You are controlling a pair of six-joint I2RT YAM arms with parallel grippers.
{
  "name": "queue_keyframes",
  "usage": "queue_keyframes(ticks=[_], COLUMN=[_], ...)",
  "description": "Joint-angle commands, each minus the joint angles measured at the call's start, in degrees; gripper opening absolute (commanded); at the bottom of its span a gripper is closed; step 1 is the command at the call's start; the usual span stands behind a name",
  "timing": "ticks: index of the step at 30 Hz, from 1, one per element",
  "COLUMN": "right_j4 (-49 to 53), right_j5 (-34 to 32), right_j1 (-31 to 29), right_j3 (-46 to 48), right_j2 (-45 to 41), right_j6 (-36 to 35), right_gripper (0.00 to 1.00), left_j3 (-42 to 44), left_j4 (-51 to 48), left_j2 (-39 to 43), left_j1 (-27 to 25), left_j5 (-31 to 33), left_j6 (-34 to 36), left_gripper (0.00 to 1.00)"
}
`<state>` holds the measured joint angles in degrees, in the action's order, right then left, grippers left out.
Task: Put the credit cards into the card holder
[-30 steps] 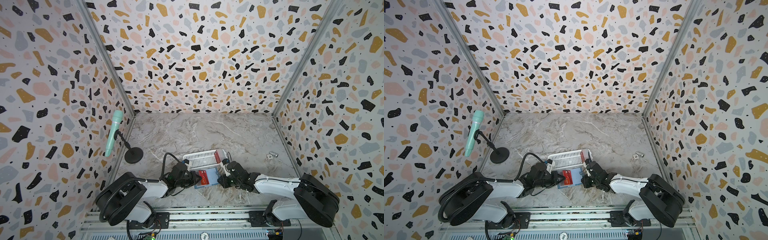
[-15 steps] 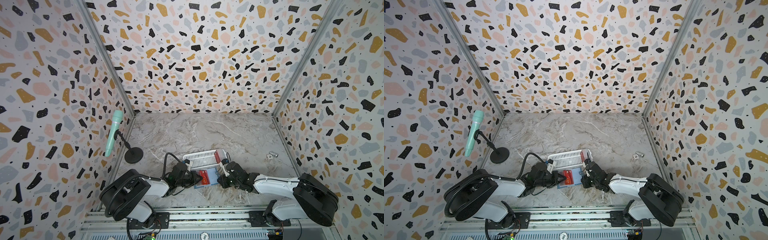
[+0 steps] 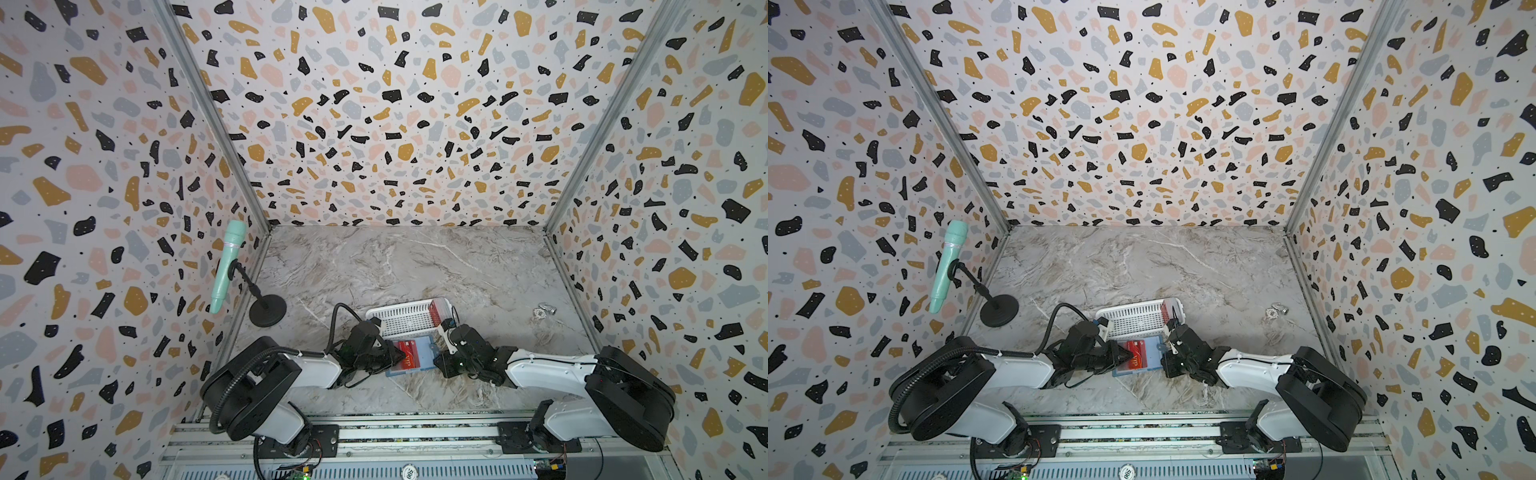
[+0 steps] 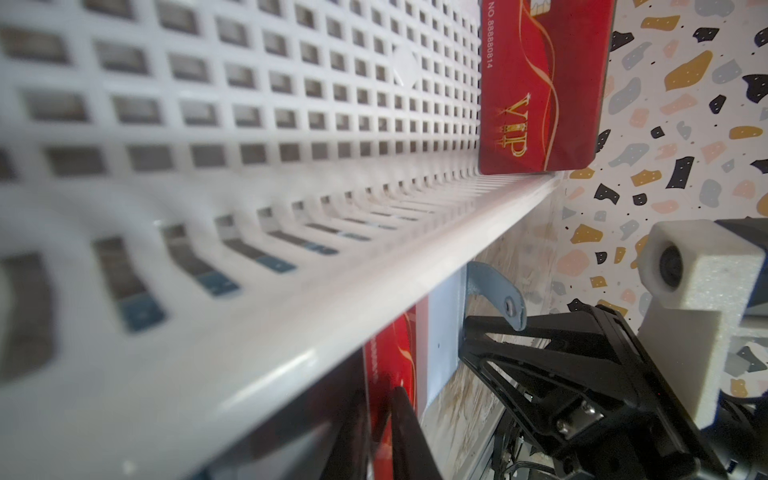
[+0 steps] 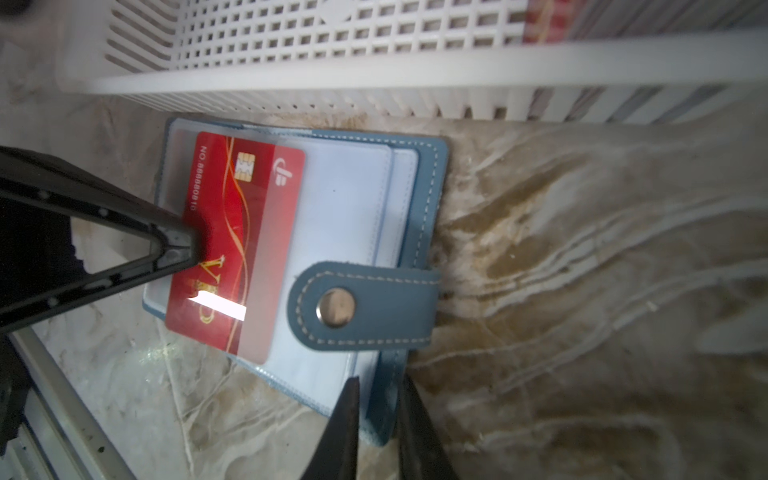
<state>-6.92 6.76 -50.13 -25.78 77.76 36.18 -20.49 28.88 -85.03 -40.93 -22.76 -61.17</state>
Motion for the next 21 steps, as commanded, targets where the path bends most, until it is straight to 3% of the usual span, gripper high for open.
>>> queue_keyframes(ticks=[1,9,21], right_j4=[2.61,2.23,1.93], right_j5=[0.15,0.11,-0.17], right_j1=[-0.71,-1.36,-1.55], right_j3=[-0.76,-1.2,-1.53], right_j2=[0.99,1.56,2.09], right_j6=[0.64,0.73,0.86], right_gripper=[0.19,0.19,0.18], left_j3=[-1.27,-3.18,-8.0], left_j4=[-5.84,-8.69,-13.31], left_j2=[0.28,0.39,-0.58], left_j1=[0.06,-0.55,-2.89], left_j5=[2.06,2.05,3.46], left_j6=[2.3,3.47,5.55], left_gripper=[0.17,0.25,0.24])
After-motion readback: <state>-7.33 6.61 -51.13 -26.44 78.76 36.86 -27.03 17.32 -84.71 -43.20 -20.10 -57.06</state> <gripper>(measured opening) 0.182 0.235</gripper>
